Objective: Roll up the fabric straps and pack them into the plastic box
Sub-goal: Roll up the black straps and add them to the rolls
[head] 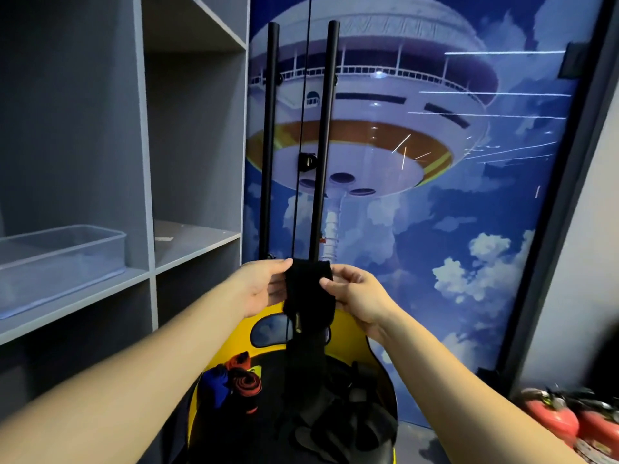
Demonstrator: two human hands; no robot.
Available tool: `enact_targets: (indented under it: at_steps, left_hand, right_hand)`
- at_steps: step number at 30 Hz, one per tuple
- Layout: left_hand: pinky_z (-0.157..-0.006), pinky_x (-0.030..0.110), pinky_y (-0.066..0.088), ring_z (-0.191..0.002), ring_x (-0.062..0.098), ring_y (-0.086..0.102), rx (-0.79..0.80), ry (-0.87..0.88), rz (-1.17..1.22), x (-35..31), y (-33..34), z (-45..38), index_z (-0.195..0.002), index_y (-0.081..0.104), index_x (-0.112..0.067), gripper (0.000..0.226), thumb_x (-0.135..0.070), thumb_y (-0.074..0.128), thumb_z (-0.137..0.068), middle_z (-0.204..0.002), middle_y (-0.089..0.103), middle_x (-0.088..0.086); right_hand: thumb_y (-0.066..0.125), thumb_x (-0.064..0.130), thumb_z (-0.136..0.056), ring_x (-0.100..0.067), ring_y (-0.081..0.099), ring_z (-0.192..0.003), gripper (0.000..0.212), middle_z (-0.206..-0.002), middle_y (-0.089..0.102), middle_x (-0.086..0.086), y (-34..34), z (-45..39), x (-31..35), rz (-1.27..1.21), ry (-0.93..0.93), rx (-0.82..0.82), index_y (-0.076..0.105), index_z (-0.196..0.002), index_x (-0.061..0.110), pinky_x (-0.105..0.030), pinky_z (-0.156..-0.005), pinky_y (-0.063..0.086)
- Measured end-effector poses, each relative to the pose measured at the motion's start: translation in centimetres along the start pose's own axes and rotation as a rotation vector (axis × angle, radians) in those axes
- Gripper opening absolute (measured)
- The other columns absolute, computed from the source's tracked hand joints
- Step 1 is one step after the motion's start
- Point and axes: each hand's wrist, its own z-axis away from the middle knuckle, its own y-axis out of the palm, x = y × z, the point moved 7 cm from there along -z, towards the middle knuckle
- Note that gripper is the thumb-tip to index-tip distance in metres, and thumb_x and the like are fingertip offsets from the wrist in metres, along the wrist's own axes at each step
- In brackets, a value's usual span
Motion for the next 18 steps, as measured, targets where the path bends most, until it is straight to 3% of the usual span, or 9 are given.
enact_targets:
  at_steps: [4, 6, 8, 10, 13, 18]
  left_hand:
    - [-0.076, 0.036, 0.057, -0.098, 0.025, 0.071, 0.032, 0.175, -0.039, -1.8, 2.0, 0.6, -0.121, 0.065, -0.008, 0.026, -0.002, 0.056, -0.097, -0.110, 0.074, 0.014]
    - [-0.077, 0.036, 0.060, -0.097, 0.024, 0.072, 0.024, 0.273, -0.101, -2.7, 2.6, 1.5, -0.121, 0.065, -0.006, 0.027, 0.003, 0.055, -0.097, -0.110, 0.074, 0.015]
    - [-0.085, 0.037, 0.060, -0.101, 0.024, 0.072, 0.032, 0.333, -0.159, -3.3, 3.0, 2.3, -0.122, 0.064, -0.006, 0.029, 0.004, 0.056, -0.096, -0.110, 0.074, 0.013]
    - [-0.088, 0.039, 0.059, -0.103, 0.023, 0.072, 0.063, 0.357, -0.211, -3.4, 3.1, 2.9, -0.121, 0.065, -0.009, 0.029, 0.004, 0.058, -0.096, -0.109, 0.075, 0.009]
    - [-0.073, 0.030, 0.060, -0.098, 0.022, 0.072, 0.101, 0.361, -0.267, -3.1, 3.1, 3.8, -0.113, 0.067, -0.012, 0.027, 0.006, 0.058, -0.095, -0.104, 0.076, 0.008]
    - [-0.092, 0.048, 0.058, -0.102, 0.031, 0.072, 0.102, 0.307, -0.228, -3.0, 2.2, 4.5, -0.113, 0.067, -0.006, 0.026, 0.008, 0.056, -0.094, -0.108, 0.074, 0.018]
  right_hand:
    - [0.068, 0.003, -0.090, -0.023, 0.069, -0.090, 0.023, -0.100, 0.070, -0.013, -0.7, 1.0, -0.4, -0.017, 0.023, 0.050, 0.066, -0.112, -0.003, -0.031, -0.082, 0.056]
    - [0.071, 0.016, -0.086, -0.021, 0.068, -0.087, 0.026, -0.097, 0.069, -0.010, -1.1, 1.1, 0.6, -0.102, 0.057, 0.068, 0.067, -0.109, 0.003, -0.034, -0.085, 0.053]
    - [0.066, 0.027, -0.091, -0.014, 0.063, -0.067, 0.015, -0.076, 0.065, -0.001, -1.5, 1.1, 2.1, -0.157, 0.087, 0.046, 0.068, -0.092, 0.013, -0.030, -0.075, 0.049]
    - [0.057, 0.032, -0.100, -0.010, 0.054, -0.054, 0.022, -0.061, 0.058, 0.005, -1.6, 1.0, 3.6, -0.122, 0.096, 0.015, 0.066, -0.084, 0.018, -0.027, -0.066, 0.042]
    - [0.062, 0.023, -0.098, -0.012, 0.057, -0.056, 0.018, -0.068, 0.066, 0.000, -1.3, 0.5, 4.8, -0.124, 0.058, -0.055, 0.069, -0.103, 0.007, -0.024, -0.062, 0.047]
    - [0.065, 0.009, -0.095, -0.013, 0.068, -0.068, 0.024, -0.087, 0.073, -0.007, -0.7, 0.7, 4.9, -0.151, -0.034, -0.118, 0.066, -0.116, -0.003, -0.020, -0.059, 0.053]
